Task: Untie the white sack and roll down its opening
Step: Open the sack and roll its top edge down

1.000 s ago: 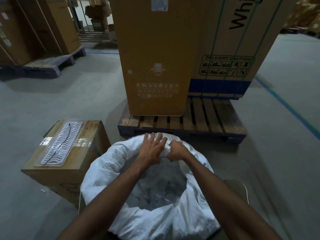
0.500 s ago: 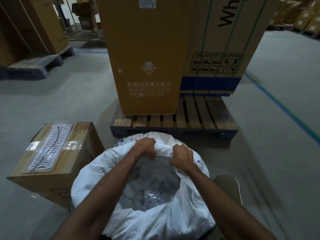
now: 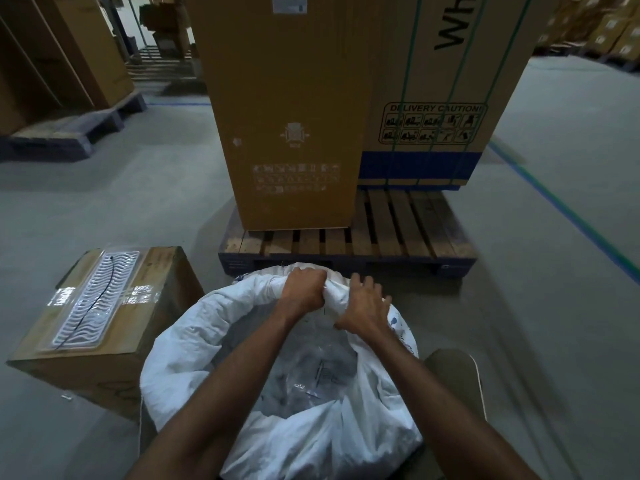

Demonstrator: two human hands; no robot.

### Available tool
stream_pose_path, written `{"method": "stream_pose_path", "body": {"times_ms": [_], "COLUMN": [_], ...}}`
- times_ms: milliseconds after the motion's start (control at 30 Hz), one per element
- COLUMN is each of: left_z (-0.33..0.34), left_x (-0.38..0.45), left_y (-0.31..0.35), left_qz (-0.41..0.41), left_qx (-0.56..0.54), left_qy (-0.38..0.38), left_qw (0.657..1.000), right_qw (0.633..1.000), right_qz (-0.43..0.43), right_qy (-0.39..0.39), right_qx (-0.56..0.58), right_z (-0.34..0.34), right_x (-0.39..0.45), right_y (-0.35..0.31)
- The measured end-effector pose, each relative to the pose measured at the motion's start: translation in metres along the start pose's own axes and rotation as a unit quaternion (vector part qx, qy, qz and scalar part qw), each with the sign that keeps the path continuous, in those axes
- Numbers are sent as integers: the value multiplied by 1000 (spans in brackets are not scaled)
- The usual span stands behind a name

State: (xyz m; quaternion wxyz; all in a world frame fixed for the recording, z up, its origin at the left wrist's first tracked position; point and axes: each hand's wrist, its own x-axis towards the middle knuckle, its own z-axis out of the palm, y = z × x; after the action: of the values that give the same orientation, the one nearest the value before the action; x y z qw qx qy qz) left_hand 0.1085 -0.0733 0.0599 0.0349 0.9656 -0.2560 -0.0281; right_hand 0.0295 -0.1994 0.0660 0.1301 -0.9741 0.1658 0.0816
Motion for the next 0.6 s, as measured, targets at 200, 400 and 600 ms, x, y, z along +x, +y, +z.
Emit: {"method": "stream_pose_path", "body": {"times_ms": [200,400,600], "left_z": [-5,8,7], "left_x": [14,3,12], "left_y": [-5,17,31], "left_qz": [-1,191,92], "left_qx": [-34,75,43], "left_qy": [-126,64,-52], "left_qw": [991,977,994], "right_qw": [976,914,958], "right_qz": [126,70,80], "right_qy": [-72,-236,-127], "right_qx": [165,324,244], "right_z": [-1,-40,-19], "right_x": [-10,7,-4], "right_y": [23,24,31]}}
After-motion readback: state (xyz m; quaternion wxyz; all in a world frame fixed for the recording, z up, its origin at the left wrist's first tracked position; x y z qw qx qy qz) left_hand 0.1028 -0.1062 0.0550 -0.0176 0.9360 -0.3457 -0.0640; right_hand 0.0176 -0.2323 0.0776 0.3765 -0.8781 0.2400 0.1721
